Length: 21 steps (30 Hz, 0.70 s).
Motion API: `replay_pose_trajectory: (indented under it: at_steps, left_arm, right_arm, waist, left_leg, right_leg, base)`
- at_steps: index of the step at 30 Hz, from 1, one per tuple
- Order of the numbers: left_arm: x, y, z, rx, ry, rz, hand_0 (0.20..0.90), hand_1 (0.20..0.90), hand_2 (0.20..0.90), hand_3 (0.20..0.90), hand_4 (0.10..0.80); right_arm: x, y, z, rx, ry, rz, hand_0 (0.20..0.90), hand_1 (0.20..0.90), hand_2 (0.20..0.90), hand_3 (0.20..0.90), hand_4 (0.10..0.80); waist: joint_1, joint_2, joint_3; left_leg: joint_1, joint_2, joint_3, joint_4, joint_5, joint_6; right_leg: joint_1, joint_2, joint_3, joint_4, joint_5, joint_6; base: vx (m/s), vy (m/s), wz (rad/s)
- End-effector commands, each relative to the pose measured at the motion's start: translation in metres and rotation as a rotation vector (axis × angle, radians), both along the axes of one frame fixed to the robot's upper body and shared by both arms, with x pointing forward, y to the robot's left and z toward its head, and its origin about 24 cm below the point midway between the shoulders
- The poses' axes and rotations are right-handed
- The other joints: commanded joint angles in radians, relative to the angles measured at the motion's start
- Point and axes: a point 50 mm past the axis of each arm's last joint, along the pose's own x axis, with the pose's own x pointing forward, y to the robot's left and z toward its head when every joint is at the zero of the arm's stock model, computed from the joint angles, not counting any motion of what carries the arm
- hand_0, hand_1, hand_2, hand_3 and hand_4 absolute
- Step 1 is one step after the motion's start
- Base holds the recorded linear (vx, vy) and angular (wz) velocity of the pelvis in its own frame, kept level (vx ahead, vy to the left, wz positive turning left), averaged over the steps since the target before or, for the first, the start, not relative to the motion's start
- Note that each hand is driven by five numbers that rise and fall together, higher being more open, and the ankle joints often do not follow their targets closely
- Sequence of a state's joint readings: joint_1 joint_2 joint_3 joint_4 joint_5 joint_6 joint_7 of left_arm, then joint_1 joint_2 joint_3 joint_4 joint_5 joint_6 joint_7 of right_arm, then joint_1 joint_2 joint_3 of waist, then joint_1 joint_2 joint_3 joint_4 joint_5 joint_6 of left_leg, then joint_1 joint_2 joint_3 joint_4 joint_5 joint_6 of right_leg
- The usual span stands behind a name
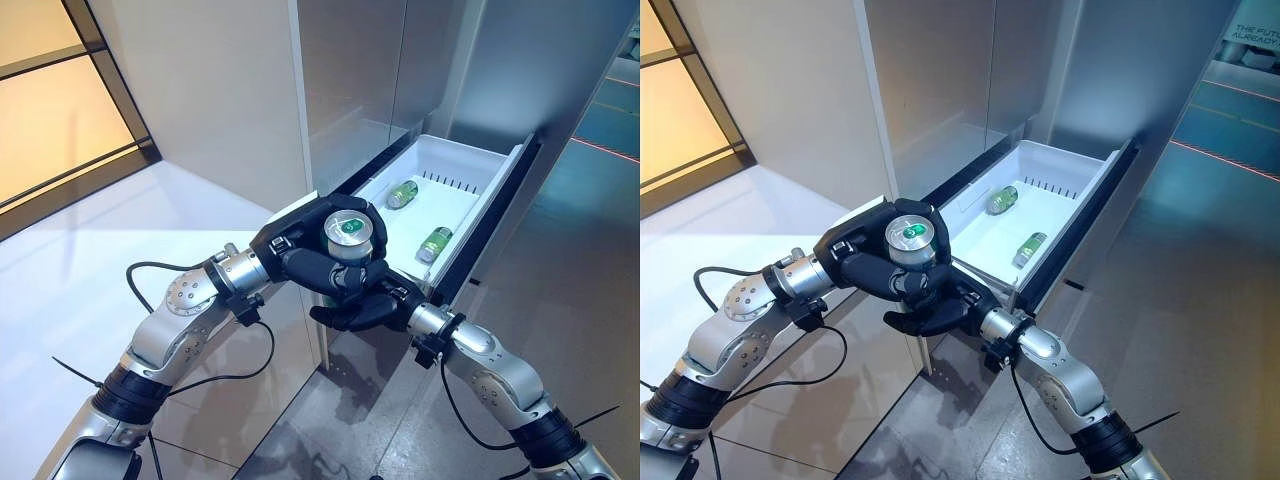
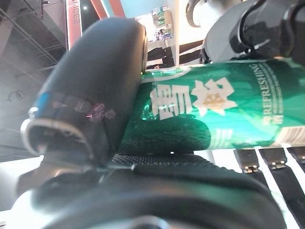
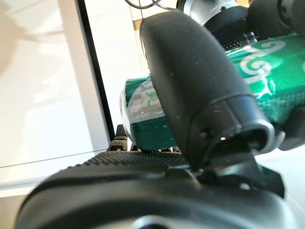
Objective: Put drinks into fridge and close the fridge
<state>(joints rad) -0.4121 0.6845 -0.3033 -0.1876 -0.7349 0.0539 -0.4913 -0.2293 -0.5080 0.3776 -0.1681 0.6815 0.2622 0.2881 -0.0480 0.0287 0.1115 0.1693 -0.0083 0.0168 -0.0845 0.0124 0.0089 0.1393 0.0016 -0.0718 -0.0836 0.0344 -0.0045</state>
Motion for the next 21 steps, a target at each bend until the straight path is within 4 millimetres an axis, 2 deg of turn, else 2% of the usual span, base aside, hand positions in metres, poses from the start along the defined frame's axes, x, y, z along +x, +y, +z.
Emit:
replay_pose_trajectory:
  at_steps: [1,6,7,8,14,21]
  left_arm:
    - [-0.009,-0.029,0.068,-0.176,-0.258,-0.159,0.300,0.300,0.300,0.200,0.100]
    - [-0.007,-0.036,0.064,-0.178,-0.225,-0.177,0.300,0.300,0.300,0.200,0.100]
    - [-0.008,-0.037,0.064,-0.185,-0.217,-0.186,0.300,0.300,0.300,0.200,0.100]
    - [-0.009,-0.039,0.063,-0.197,-0.204,-0.196,0.300,0.300,0.300,0.200,0.100]
    - [-0.010,-0.043,0.055,-0.241,-0.165,-0.195,0.300,0.300,0.300,0.200,0.100]
    - [-0.009,-0.039,0.044,-0.253,-0.127,-0.160,0.300,0.300,0.300,0.200,0.100]
  right_arm:
    - [-0.010,0.056,0.087,0.317,-0.266,0.297,0.900,0.900,0.900,0.900,0.800]
    - [-0.016,0.066,0.091,0.347,-0.240,0.369,0.900,0.900,0.900,0.900,0.800]
    - [-0.016,0.066,0.092,0.367,-0.233,0.367,0.526,0.526,0.526,0.464,0.364]
    - [-0.016,0.066,0.093,0.407,-0.216,0.353,0.300,0.300,0.300,0.200,0.100]
    - [-0.013,0.066,0.097,0.498,-0.227,0.273,0.300,0.300,0.300,0.200,0.100]
    - [-0.009,0.059,0.094,0.517,-0.224,0.197,0.300,0.300,0.300,0.200,0.100]
  waist:
    - [0.009,-0.042,-0.074]
    - [0.008,-0.044,-0.075]
    - [0.008,-0.044,-0.075]
    - [0.008,-0.044,-0.076]
    - [0.008,-0.043,-0.075]
    - [0.010,-0.043,-0.076]
  left_leg:
    - [-0.004,-0.020,0.035,0.005,-0.020,0.016]
    - [-0.005,-0.021,0.035,0.005,-0.018,0.017]
    - [-0.005,-0.021,0.036,0.005,-0.017,0.016]
    - [-0.006,-0.021,0.037,0.004,-0.016,0.016]
    - [0.001,-0.020,0.037,0.003,-0.025,0.016]
    - [0.000,-0.020,0.040,0.003,-0.025,0.016]
  right_leg:
    - [-0.006,-0.026,0.034,0.040,-0.016,0.050]
    - [-0.006,-0.026,0.036,0.036,-0.012,0.051]
    - [-0.006,-0.026,0.036,0.036,-0.011,0.051]
    - [-0.007,-0.026,0.037,0.034,-0.010,0.052]
    - [0.001,-0.027,0.033,0.026,-0.012,0.054]
    - [0.001,-0.028,0.031,0.016,-0.005,0.057]
  base:
    - [0.000,0.000,0.00]
    - [0.000,0.000,0.00]
    - [0.000,0.000,0.00]
    - [0.000,0.000,0.00]
    - [0.005,0.000,0.00]
    - [0.000,0.000,0.00]
